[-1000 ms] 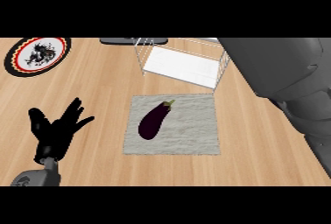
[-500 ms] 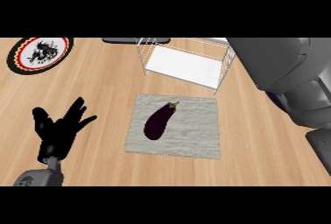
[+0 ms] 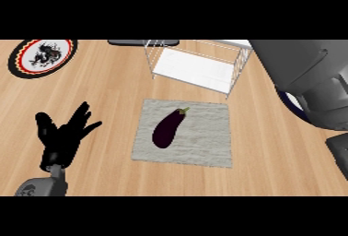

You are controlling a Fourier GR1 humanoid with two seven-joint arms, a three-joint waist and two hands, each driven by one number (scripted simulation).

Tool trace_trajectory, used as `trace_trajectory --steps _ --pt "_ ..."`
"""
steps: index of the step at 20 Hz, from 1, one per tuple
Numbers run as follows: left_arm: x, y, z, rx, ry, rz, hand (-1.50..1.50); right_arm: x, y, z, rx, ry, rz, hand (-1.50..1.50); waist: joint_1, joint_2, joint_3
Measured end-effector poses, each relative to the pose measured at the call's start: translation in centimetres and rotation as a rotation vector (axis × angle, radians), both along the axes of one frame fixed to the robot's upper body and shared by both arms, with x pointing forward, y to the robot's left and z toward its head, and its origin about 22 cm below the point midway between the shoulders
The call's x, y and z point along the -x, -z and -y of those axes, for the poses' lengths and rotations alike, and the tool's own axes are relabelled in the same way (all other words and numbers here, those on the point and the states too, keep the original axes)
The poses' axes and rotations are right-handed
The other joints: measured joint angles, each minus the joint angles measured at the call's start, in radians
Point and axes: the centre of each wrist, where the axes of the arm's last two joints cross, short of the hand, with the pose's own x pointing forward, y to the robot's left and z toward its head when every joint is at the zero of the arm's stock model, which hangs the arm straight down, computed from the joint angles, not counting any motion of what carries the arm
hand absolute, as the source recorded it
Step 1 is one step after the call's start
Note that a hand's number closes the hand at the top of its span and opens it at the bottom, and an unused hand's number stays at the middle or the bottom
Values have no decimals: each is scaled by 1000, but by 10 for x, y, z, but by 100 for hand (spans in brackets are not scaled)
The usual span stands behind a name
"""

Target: Pick the tomato from the placemat and place it in the tiered shelf

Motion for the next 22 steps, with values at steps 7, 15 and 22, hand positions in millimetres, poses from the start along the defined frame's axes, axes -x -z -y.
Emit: trace_trajectory --steps 7,15,22 --pt "1 -1 -1 3 -2 -3 0 -1 -3 -2 21 2 -24 150 -4 -2 -1" --pt "-1 -1 -5 4 -6 -9 0 0 -8 5 -247 54 112 -150 -8 -2 -1" --pt "4 -1 -2 9 -5 -4 0 5 -21 11 -495 40 234 -150 -10 -4 -2"
